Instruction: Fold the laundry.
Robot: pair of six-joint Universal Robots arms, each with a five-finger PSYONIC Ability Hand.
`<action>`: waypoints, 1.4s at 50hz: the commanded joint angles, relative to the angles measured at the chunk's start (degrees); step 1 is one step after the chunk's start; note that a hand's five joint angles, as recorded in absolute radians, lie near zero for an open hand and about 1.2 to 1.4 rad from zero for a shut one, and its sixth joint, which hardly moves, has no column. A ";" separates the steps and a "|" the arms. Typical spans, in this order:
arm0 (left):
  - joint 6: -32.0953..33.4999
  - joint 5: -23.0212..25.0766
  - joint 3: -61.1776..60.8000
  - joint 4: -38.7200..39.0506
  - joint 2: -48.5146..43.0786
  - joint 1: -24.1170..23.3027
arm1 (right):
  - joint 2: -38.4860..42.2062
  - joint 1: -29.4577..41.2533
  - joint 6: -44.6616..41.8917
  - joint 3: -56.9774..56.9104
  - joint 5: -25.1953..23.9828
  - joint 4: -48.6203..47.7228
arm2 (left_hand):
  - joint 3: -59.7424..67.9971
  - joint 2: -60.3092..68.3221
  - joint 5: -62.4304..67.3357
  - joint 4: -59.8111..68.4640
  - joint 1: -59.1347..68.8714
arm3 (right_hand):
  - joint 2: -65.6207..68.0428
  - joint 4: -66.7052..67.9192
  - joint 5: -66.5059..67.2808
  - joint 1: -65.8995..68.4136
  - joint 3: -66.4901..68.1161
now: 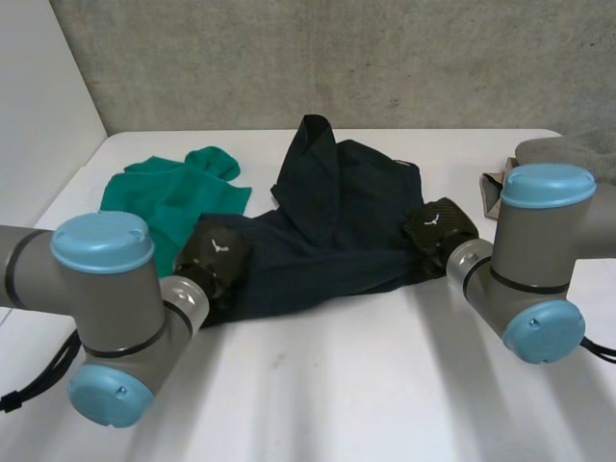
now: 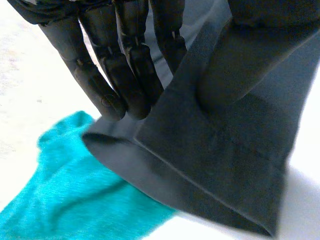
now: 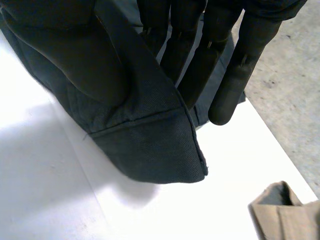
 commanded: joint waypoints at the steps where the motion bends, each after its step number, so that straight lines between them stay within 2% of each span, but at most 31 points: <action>1: 0.63 -0.21 1.24 -5.62 0.93 -2.05 | -6.79 -0.20 -1.39 1.91 0.43 3.00 | 13.78 13.16 14.11 13.37 14.42 | 12.61 11.59 13.67 15.83 12.22; 5: -0.60 -0.48 0.36 -8.16 6.46 -3.27 | -10.83 -0.47 -3.94 1.92 0.26 5.54 | 13.78 13.16 14.11 13.37 14.42 | 12.61 11.59 13.67 15.83 12.22; 9: -6.21 0.05 -1.48 -11.50 16.55 -5.99 | -14.43 -1.17 -9.64 -0.18 0.26 9.93 | 13.78 13.16 14.11 13.37 14.42 | 12.61 11.59 13.67 15.83 12.22; 13: -11.48 0.57 -1.83 -12.91 21.76 -7.67 | -15.06 -1.17 -13.42 -3.34 -0.35 11.52 | 13.78 13.16 14.11 13.37 14.42 | 12.61 11.59 13.67 15.83 12.22; 15: -12.99 0.40 -1.75 -12.83 21.86 -8.20 | -14.53 -1.17 -14.22 -4.49 -1.23 11.35 | 13.78 13.16 14.11 13.37 14.42 | 12.61 11.59 13.67 15.83 12.22; 18: -13.88 0.05 -0.35 -12.13 18.44 -7.76 | -10.94 -0.91 -14.67 -7.22 -5.36 9.95 | 13.78 13.16 14.11 13.37 14.42 | 12.61 11.59 13.67 15.83 12.22; 19: -13.26 -0.21 1.05 -12.04 15.38 -6.46 | -8.23 -0.73 -14.49 -8.79 -8.41 8.81 | 13.78 13.16 14.11 13.37 14.42 | 12.61 11.59 13.67 15.83 12.22; 23: -10.37 -1.61 6.23 -11.60 6.34 -2.85 | 0.29 -0.03 -14.40 -13.79 -13.00 5.83 | 13.78 13.16 14.11 13.37 14.42 | 12.61 11.59 13.67 15.83 12.22; 26: -8.52 -2.67 9.67 -11.78 1.13 -1.96 | 5.58 0.23 -14.67 -17.58 -12.05 3.98 | 13.78 13.16 14.11 13.37 14.42 | 3.20 2.19 4.26 6.43 2.81; 28: -6.50 -3.73 13.18 -11.60 -2.74 -1.43 | 9.98 0.41 -14.93 -21.01 -9.42 1.69 | 13.78 13.16 14.11 13.37 14.42 | -7.89 -8.91 -6.84 -4.67 -8.28; 30: -5.35 -4.34 15.21 -11.51 -4.59 -0.99 | 12.27 0.41 -15.10 -22.68 -7.23 -0.06 | 7.94 7.32 8.27 7.53 8.58 | -18.81 -19.82 -17.75 -15.59 -19.20; 31: -3.87 -5.13 17.22 -11.51 -5.99 -0.73 | 13.67 0.50 -15.11 -23.91 -4.95 -1.81 | -2.75 -3.37 -2.41 -3.16 -2.11 | -30.69 -31.71 -29.64 -27.47 -31.08; 34: -2.63 -7.23 19.69 -11.25 -6.88 -0.29 | 13.86 0.67 -14.67 -24.10 -1.78 -5.15 | -18.94 -19.56 -18.61 -19.35 -18.30 | -44.21 -45.23 -43.16 -40.99 -44.60; 39: -3.32 -11.19 19.44 -10.81 -4.52 -0.20 | 8.77 0.67 -11.77 -20.77 0.61 -6.58 | -30.93 -31.55 -30.59 -31.33 -30.28 | -57.39 -58.41 -56.33 -54.17 -57.78; 44: -4.73 -11.99 14.61 -10.02 1.63 -0.46 | -0.71 -0.20 -4.13 -14.44 1.66 -5.44 | -35.32 -35.94 -34.98 -35.73 -34.68 | -57.39 -58.41 -56.33 -54.17 -57.78; 49: -5.18 -9.54 5.66 -8.53 10.41 -1.60 | -9.85 -2.13 1.50 -8.55 0.87 3.76 | -35.49 -36.11 -35.15 -35.90 -34.85 | -57.39 -58.41 -56.33 -54.17 -57.78; 53: -4.91 -7.69 1.08 -8.79 13.94 -3.36 | -11.80 -4.41 1.68 -7.14 -1.32 13.51 | -34.49 -35.11 -34.15 -34.89 -33.85 | -57.26 -58.27 -56.20 -54.03 -57.65; 59: -5.26 -7.51 -1.74 -11.33 13.07 -4.60 | -9.44 -7.32 1.51 -5.82 -5.63 22.86 | -30.44 -31.07 -30.11 -30.85 -29.80 | -46.63 -47.65 -45.58 -43.41 -47.02; 63: -5.44 -8.21 -1.22 -12.83 8.86 -4.42 | -5.84 -8.73 0.28 -5.03 -9.49 20.06 | -30.44 -31.07 -30.11 -30.85 -29.80 | -45.11 -46.12 -44.05 -41.89 -45.50; 66: -5.70 -8.04 0.36 -12.57 5.08 -3.98 | -2.41 -9.87 -0.51 -4.67 -13.09 13.57 | -30.27 -30.90 -29.94 -30.68 -29.63 | -44.94 -45.96 -43.89 -41.72 -45.33; 70: -5.61 -7.25 2.47 -12.13 0.16 -3.89 | 2.43 -10.31 -0.43 -5.73 -15.12 6.27 | -29.44 -30.06 -29.10 -29.84 -28.79 | -44.10 -45.12 -43.05 -40.88 -44.49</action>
